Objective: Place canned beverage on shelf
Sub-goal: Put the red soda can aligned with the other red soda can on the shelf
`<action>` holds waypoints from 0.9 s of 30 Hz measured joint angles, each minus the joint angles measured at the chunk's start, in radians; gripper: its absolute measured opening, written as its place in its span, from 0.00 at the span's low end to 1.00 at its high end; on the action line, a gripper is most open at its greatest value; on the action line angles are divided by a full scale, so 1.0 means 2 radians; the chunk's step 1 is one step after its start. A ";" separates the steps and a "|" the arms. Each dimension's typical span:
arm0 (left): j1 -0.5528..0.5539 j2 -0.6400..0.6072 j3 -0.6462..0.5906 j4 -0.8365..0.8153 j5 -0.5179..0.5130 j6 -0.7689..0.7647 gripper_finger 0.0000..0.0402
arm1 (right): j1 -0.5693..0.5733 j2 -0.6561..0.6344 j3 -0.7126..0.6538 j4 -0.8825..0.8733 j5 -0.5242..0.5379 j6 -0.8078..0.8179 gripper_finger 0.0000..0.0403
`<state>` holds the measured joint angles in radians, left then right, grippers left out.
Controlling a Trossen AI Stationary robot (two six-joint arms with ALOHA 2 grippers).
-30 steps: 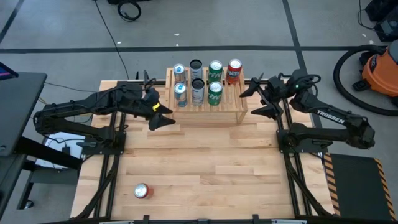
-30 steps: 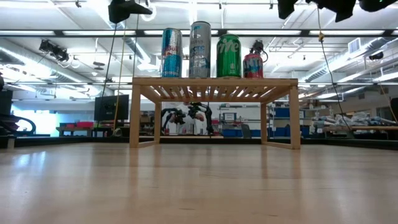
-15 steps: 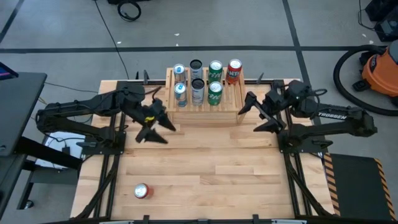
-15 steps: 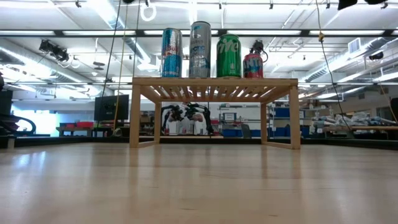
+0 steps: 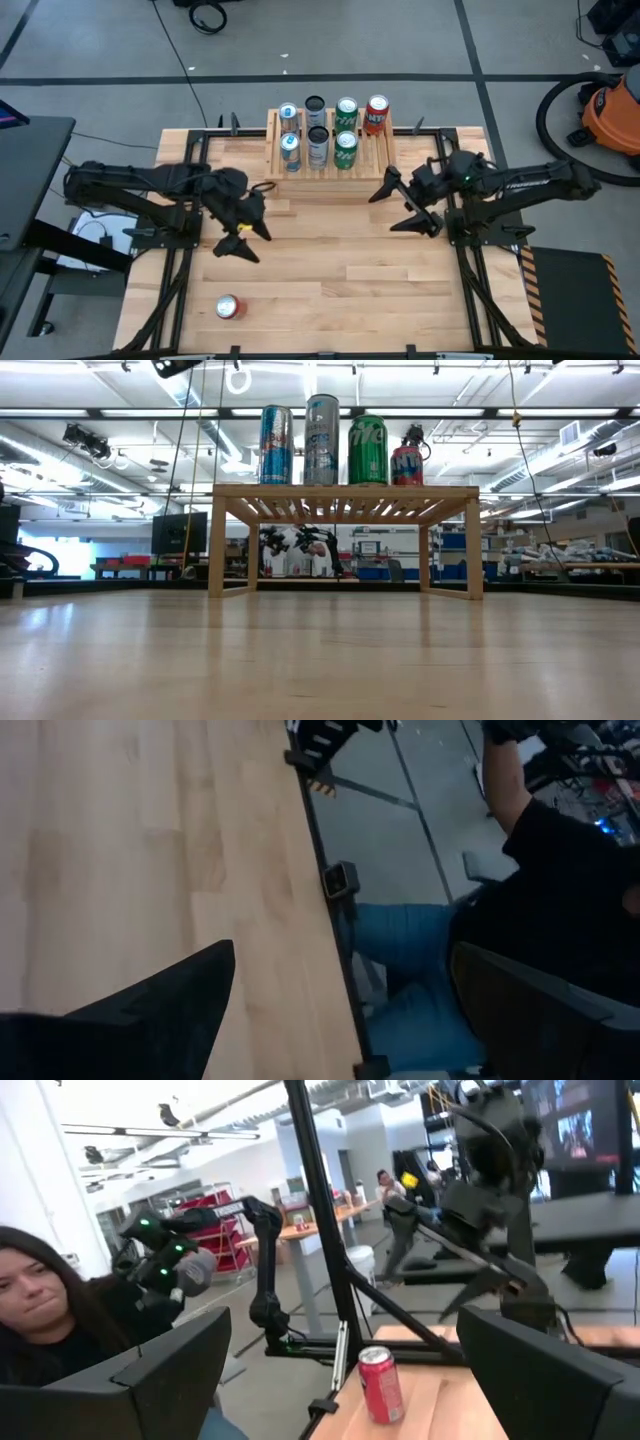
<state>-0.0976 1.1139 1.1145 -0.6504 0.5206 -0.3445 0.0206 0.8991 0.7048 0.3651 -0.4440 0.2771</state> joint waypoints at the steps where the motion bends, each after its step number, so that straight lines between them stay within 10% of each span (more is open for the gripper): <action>1: -0.009 -0.001 0.000 -0.003 -0.005 -0.006 0.93 | 0.006 0.006 0.000 0.000 0.008 0.000 0.99; 13: -0.135 0.004 0.001 -0.119 -0.157 -0.099 0.93 | 0.067 0.063 0.000 0.035 0.055 0.000 0.99; 27: -0.231 0.084 0.001 -0.171 -0.194 -0.285 0.93 | 0.085 0.065 0.000 0.034 0.054 -0.009 0.99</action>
<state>-0.5588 1.2814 1.1156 -0.9934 0.1318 -0.9137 0.1915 1.0291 0.7048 0.4324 -0.3350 0.2591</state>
